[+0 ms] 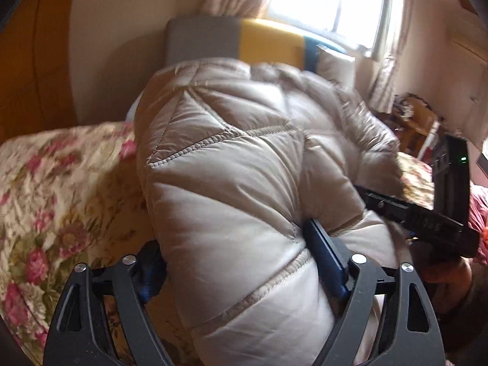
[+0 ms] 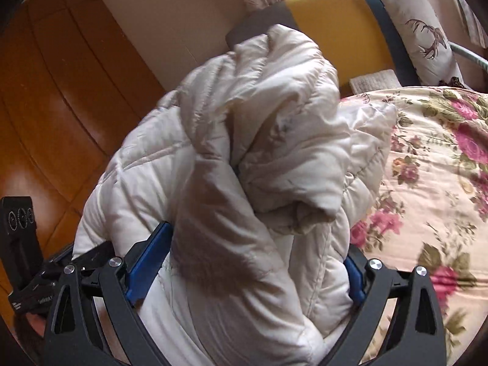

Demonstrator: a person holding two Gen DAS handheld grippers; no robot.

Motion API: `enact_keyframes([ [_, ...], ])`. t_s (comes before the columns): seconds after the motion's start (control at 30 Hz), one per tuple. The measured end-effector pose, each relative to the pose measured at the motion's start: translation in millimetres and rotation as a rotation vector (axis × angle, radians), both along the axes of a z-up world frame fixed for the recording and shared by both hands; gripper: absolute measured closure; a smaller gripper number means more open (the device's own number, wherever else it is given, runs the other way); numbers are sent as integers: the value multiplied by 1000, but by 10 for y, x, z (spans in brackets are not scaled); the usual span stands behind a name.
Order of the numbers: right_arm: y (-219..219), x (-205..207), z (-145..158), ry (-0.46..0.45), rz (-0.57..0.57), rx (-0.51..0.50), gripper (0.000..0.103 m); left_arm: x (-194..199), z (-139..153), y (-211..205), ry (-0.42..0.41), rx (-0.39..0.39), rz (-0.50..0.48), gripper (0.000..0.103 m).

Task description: Fold large clothes

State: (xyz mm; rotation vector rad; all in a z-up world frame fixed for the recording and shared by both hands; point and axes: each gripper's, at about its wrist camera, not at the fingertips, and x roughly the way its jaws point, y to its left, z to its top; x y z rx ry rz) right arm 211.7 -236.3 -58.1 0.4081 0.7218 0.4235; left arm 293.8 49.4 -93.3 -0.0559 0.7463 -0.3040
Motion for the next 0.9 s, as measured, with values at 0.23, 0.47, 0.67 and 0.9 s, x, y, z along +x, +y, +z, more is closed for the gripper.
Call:
enact_keyframes([
  [0.23, 21, -194, 32, 37, -69, -91, 2, -118, -179, -16, -52, -16, 8, 7],
  [0.47, 159, -314, 1037, -247, -154, -216, 2, -93, -153, -5, -63, -14, 38, 7],
  [0.67, 881, 618, 1210, -185, 76, -330, 12, -97, -98, -57, -64, 7, 41, 7],
  [0.9, 841, 1150, 569, -12, -44, -446, 21, -99, -15, -44, -70, -8, 8, 3],
])
